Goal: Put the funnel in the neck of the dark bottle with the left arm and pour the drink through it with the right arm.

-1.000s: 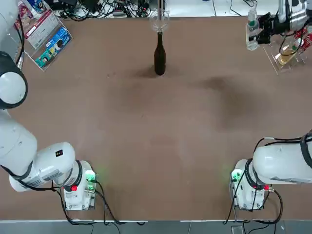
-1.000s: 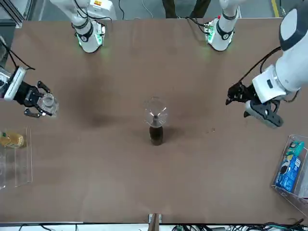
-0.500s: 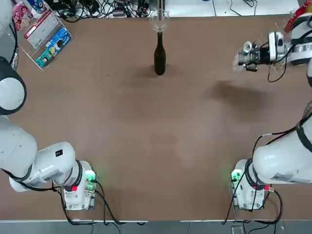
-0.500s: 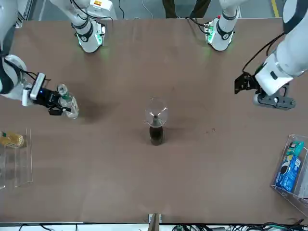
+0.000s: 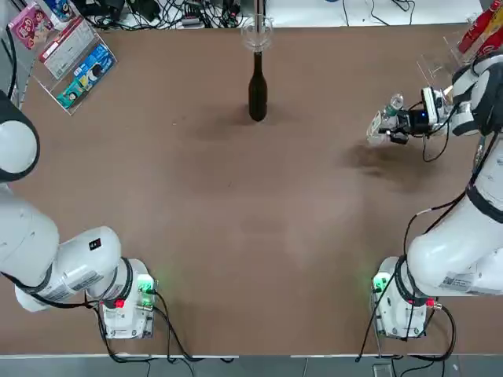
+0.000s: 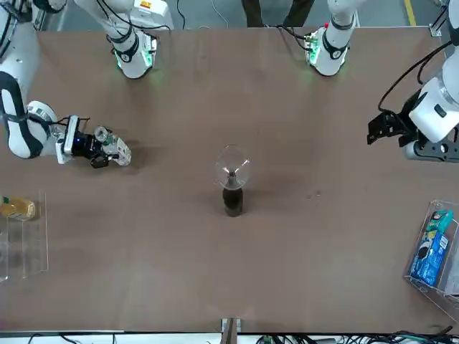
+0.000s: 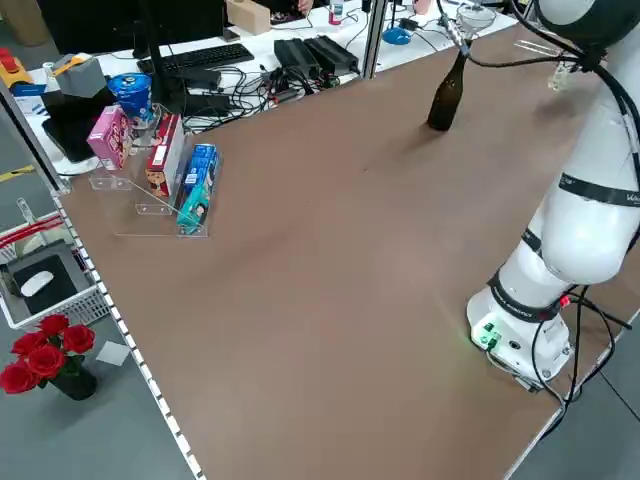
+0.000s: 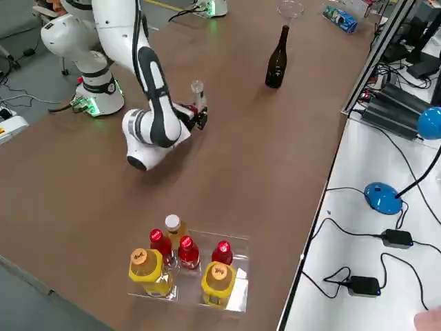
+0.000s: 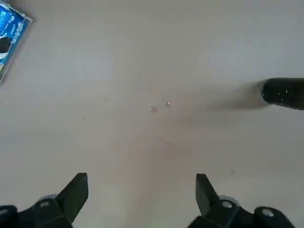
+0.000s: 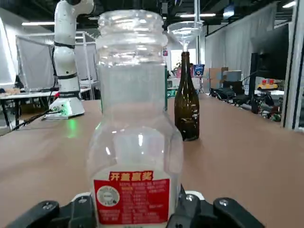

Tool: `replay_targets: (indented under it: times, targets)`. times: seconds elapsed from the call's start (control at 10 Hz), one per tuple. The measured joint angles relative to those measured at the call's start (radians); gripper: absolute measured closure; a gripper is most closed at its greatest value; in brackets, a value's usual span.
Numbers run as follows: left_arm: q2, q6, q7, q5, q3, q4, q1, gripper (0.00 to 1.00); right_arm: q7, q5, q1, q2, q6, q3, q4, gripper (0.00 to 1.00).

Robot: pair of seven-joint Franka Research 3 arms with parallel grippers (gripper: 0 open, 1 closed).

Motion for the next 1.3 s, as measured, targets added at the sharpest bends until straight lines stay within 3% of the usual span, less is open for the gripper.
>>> replay_targets:
  times: [0.2, 0.5, 0.9, 1.3]
  targets:
    - [-0.028, 0.000, 0.020, -0.002, 0.214, 0.007, -0.180, 0.00, 0.000, 0.006, 0.000, 0.032, -0.002, -0.010, 0.004, 0.47]
    - [-0.118, -0.002, 0.061, -0.035, 0.411, -0.036, -0.349, 0.03, -0.009, 0.016, 0.001, 0.038, 0.003, -0.012, 0.016, 0.47]
    - [-0.192, 0.026, 0.088, -0.062, 0.456, -0.128, -0.357, 0.03, -0.028, 0.018, 0.001, 0.075, 0.038, -0.019, 0.019, 0.47]
    - [-0.194, 0.052, 0.084, -0.063, 0.470, -0.130, -0.374, 0.03, -0.048, 0.038, 0.002, 0.108, 0.039, -0.019, 0.034, 0.47]
